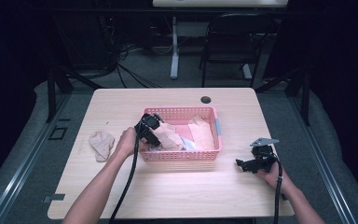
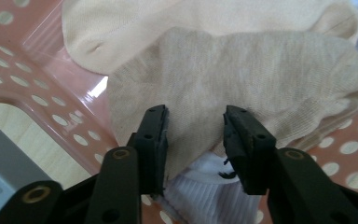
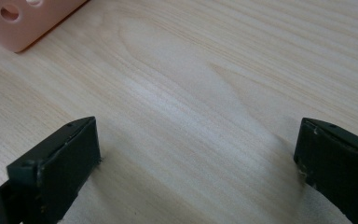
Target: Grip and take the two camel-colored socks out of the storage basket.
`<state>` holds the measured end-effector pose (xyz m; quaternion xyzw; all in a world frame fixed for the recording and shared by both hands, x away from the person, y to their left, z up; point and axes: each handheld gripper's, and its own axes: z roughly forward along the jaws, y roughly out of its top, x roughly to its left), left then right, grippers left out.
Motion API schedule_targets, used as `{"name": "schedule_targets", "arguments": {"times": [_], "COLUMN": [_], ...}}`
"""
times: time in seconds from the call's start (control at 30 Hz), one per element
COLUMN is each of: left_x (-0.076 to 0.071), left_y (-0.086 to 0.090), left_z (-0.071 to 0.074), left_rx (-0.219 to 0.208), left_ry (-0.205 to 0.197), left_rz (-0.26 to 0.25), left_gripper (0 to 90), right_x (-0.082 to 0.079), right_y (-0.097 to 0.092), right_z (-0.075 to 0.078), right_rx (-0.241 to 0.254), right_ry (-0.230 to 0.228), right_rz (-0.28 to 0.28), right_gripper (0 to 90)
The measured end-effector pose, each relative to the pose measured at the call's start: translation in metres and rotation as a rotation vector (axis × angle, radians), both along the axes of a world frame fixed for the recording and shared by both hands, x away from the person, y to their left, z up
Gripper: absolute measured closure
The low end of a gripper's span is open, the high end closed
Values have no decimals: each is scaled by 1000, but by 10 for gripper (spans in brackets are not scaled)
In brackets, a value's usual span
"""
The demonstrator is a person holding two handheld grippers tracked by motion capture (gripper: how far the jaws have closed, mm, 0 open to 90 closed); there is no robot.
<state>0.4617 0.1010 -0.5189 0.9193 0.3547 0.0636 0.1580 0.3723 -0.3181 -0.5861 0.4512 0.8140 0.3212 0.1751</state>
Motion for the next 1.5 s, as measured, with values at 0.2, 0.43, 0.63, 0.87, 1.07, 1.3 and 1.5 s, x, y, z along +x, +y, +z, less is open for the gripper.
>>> {"name": "schedule_targets", "arguments": {"times": [0.2,0.43,0.63,0.87,1.07,1.3,1.5], "left_x": [-2,-2,-2,-2,-2,-3,-4], "left_y": [-5,-3,1,3,3,3,2], "left_z": [-1,3,10,21,34,54,69], "left_rx": [23,-5,-43,-87,-92,-110,-112], "left_ry": [-7,-16,-24,-25,-20,-36,-36], "left_rz": [-6,-3,-1,-7,-25,-39,-52], "left_gripper": [822,894,895,898,899,899,900], "right_x": [0,0,0,0,0,0,0], "right_y": [0,0,0,0,0,0,0], "right_z": [0,0,0,0,0,0,0], "right_rx": [0,1,1,2,2,2,2], "right_ry": [0,-1,-2,-2,-1,-1,-2], "right_rz": [0,1,1,3,3,3,3], "right_gripper": [0,0,0,0,0,0,0]}}
